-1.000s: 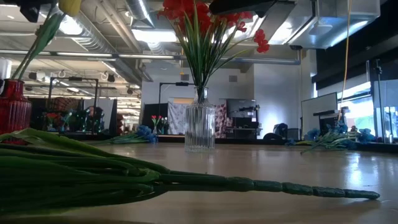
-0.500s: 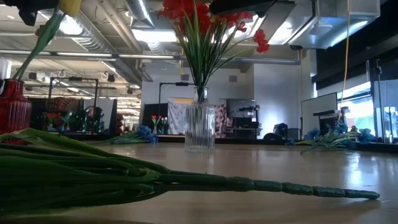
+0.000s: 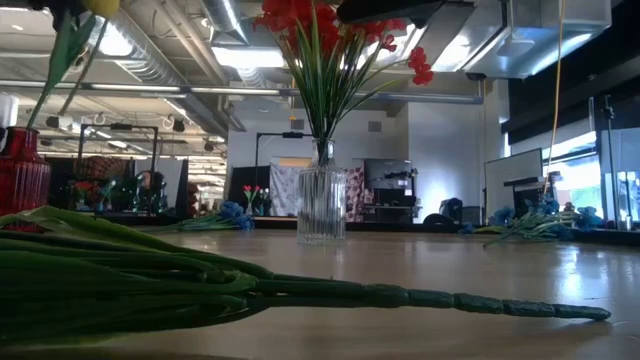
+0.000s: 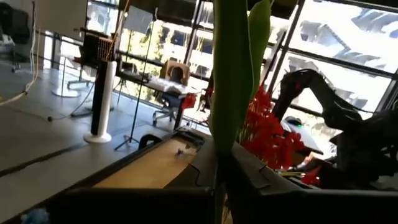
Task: Sort flowers into vase by color
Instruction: Put the top yellow flower into the red vase
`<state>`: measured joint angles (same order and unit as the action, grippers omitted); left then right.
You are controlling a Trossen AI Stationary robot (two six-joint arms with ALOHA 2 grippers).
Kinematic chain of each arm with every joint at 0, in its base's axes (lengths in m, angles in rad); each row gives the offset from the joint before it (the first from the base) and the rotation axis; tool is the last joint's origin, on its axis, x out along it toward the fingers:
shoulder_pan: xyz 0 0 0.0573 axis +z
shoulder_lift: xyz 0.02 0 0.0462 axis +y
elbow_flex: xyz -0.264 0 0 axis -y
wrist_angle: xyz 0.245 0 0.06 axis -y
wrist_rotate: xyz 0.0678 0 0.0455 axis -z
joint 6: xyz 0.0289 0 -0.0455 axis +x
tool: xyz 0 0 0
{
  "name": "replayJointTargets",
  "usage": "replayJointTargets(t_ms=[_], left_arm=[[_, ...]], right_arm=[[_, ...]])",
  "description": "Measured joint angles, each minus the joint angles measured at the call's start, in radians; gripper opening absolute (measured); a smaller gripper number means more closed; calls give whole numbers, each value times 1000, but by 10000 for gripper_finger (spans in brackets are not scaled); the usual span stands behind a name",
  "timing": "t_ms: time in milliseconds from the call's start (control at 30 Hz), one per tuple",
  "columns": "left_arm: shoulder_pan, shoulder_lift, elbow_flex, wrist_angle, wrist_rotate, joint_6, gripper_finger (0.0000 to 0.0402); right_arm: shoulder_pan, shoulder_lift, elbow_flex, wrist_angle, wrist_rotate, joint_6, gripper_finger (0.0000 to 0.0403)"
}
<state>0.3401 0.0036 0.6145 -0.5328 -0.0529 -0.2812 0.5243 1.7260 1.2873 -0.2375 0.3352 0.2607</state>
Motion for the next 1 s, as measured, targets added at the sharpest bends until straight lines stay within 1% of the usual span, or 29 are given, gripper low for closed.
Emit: replayJointTargets(t_ms=[67,200,367,433,500,633,767,900,1000], left_arm=[[0,0,-14,20,6,-26,12],[0,0,-52,104,114,-50,12],[0,0,-110,232,158,-52,12],[0,0,-142,292,150,-51,12],[0,0,-173,313,100,-24,12],[0,0,-174,296,-121,83,11],[0,2,-81,118,-271,124,11],[0,4,21,-66,-345,64,11],[0,4,67,-135,-421,23,11]], right_arm=[[0,0,0,0,-15,7,280],[0,0,0,-11,-15,21,280],[0,0,0,-13,-15,21,280],[0,0,0,-13,-15,22,280],[0,0,0,-13,-15,22,280],[0,0,0,-14,-15,23,280],[0,0,0,-31,-15,23,280],[-2,0,0,-36,-14,20,280],[-3,0,0,-37,9,-1,280]])
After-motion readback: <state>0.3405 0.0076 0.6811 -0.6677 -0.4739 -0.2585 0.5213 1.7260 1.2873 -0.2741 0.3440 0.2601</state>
